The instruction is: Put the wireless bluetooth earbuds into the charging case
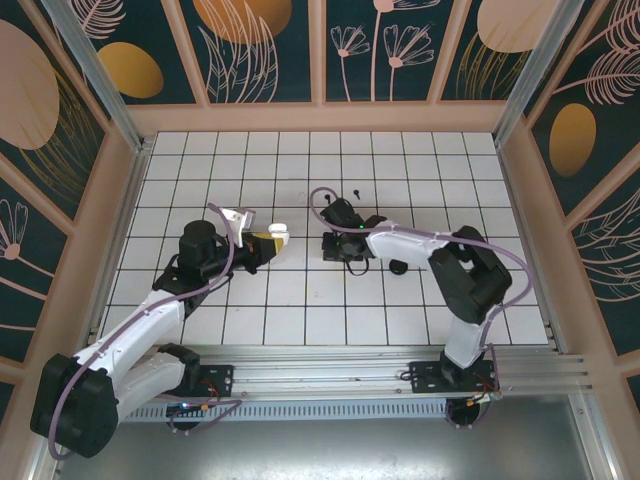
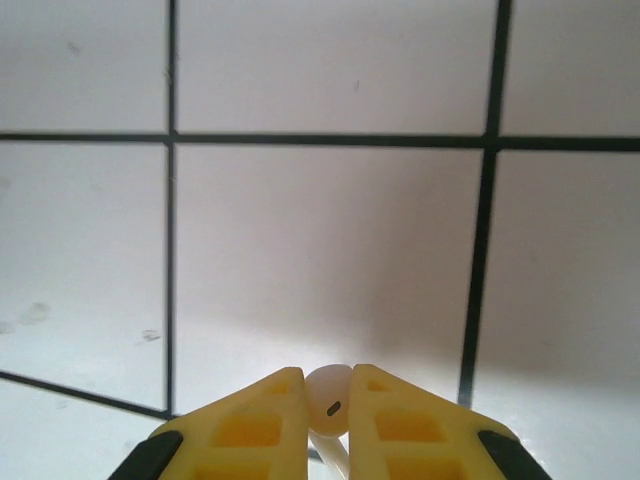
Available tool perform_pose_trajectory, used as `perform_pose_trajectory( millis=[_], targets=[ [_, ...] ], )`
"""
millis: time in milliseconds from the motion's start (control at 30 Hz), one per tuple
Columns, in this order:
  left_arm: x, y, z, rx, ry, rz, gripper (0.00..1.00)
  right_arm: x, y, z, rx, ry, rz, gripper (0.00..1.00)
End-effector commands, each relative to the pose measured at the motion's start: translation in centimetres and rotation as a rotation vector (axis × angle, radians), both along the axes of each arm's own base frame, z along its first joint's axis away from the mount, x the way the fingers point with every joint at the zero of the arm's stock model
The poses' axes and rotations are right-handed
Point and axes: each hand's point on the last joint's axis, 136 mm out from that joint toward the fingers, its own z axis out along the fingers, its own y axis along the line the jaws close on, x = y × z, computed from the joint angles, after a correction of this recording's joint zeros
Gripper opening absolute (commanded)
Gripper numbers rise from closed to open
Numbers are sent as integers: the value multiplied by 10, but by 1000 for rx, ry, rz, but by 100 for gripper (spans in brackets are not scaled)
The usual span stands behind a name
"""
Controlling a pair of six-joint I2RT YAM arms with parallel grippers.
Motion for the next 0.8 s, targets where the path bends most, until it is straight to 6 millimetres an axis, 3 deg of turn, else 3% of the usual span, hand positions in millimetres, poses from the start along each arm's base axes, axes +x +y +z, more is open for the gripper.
perform_pose_trajectory(
  millis=[0,167,233,500,633,767],
  targets=[
    [-3,-7,22,-32,-120,-57,12,12,-8,43,76,-95,-59,11],
    [1,-10,32,-70,-211,-63,12,14,-22,88,105,-207,-104,11],
    [6,-13,33,-70,-212,-63,12,16,-39,87,51,-225,-156,11],
    [13,-15,23,-31,-190,-50,12,10,-130,10,-456,-92,-274,9],
    [12,-11,16,-9,-178,-38,11,16,-143,-6,-619,-82,-272,9],
    [9,-7,14,7,-179,-21,12,19,-140,-26,-724,-44,-245,11]
  ],
)
